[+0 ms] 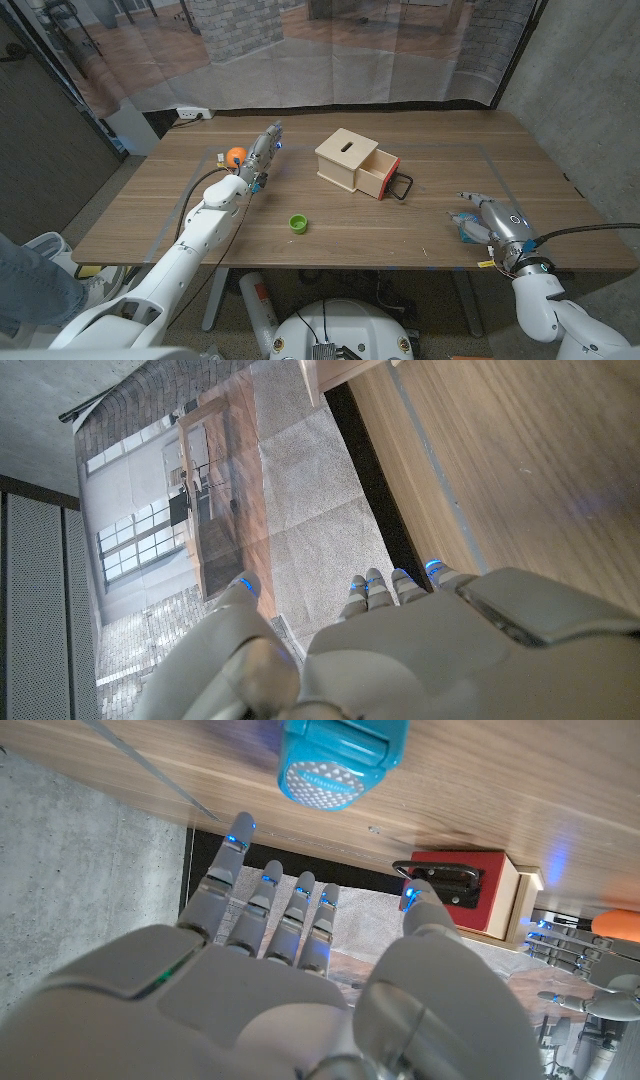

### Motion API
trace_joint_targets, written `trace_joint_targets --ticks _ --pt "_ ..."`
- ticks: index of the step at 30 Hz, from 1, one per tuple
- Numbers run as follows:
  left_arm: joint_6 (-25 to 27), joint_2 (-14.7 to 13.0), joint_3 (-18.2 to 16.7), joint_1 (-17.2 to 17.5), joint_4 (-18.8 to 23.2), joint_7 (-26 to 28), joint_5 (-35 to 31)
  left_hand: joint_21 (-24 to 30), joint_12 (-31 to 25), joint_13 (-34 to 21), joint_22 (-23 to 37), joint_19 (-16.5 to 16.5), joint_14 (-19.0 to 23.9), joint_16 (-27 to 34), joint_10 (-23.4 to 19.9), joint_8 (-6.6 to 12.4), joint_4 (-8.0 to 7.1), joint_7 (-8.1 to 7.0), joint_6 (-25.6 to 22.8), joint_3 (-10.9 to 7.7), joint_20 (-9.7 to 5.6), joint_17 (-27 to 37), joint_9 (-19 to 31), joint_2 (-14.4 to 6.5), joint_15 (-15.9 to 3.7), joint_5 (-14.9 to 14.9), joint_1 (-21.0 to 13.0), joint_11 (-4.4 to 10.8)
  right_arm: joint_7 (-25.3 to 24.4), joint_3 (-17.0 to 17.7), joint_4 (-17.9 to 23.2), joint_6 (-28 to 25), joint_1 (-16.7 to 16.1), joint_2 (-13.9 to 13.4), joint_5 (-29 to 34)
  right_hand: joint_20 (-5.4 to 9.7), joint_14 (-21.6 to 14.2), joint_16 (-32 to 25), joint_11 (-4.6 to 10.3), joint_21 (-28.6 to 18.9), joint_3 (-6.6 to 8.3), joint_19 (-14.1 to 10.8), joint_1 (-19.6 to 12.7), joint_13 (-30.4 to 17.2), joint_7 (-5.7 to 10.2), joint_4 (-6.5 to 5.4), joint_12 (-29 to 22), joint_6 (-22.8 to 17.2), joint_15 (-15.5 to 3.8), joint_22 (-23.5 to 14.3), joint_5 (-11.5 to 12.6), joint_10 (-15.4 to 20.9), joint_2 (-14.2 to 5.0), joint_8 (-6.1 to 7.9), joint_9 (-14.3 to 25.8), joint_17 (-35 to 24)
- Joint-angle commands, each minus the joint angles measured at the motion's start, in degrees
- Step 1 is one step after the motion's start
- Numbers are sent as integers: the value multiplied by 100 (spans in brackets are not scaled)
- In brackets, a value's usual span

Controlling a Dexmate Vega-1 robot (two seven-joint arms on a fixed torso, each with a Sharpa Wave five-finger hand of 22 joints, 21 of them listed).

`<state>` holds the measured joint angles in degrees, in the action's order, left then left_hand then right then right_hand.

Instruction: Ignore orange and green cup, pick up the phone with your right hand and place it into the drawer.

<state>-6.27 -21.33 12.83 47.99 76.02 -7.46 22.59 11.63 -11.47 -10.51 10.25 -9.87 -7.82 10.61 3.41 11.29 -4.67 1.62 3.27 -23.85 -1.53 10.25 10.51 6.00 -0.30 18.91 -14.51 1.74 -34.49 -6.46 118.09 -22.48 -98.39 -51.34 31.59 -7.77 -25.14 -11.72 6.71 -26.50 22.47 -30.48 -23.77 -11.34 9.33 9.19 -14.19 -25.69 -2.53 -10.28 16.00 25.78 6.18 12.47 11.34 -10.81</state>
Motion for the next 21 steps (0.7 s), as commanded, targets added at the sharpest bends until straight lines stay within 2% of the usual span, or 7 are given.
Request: trace_joint_targets --ticks 1,5,9,17,21 --pt "42 8 -17 -15 -42 -19 -1 -2 -30 -29 31 -193 -32 8 -19 23 19 -9 -18 28 50 28 29 -50 36 28 -19 17 62 -188 20 -381 92 -180 -144 9 -113 -49 -106 -12 -12 -63 8 -16 7 -44 -16 -24 -92 -13 45 9 73 -20 34 -33" --pt "47 13 -14 -19 -48 -21 -8 -1 -29 -30 31 -192 -34 8 -19 25 18 -6 -24 31 46 29 29 -52 32 28 -19 19 68 -220 53 -466 101 -245 -190 10 -177 -65 -105 -10 -14 -102 2 -21 11 -51 -18 -20 -60 -13 58 9 82 -24 36 -35" --pt "52 28 -2 -31 -79 -36 -10 -1 -30 -30 32 -195 -33 10 -21 24 17 -8 -23 35 59 29 29 -55 30 29 -20 21 105 -224 87 -598 97 -275 -287 154 -277 -86 -106 -16 -14 -197 -14 -29 18 -59 -18 -15 -43 -13 81 -3 94 -29 39 -38" --pt "52 62 13 -55 -125 -43 -18 1 -29 -31 32 -193 -35 11 -19 26 16 -8 -35 42 87 30 29 -60 44 30 -21 40 84 -303 74 -733 103 -387 -380 186 -364 -102 -95 -27 -15 -298 -26 -34 40 -66 -27 -18 -47 -13 100 10 103 -31 42 -39" --pt "58 78 15 -60 -148 -35 -22 0 -30 -31 33 -198 -37 11 -21 25 16 -7 -33 45 90 31 30 -62 52 30 -21 21 109 -349 76 -808 122 -449 -437 220 -398 -104 -73 -32 -14 -355 -36 -38 67 -70 -30 -21 -112 -14 112 13 105 -31 44 -42"
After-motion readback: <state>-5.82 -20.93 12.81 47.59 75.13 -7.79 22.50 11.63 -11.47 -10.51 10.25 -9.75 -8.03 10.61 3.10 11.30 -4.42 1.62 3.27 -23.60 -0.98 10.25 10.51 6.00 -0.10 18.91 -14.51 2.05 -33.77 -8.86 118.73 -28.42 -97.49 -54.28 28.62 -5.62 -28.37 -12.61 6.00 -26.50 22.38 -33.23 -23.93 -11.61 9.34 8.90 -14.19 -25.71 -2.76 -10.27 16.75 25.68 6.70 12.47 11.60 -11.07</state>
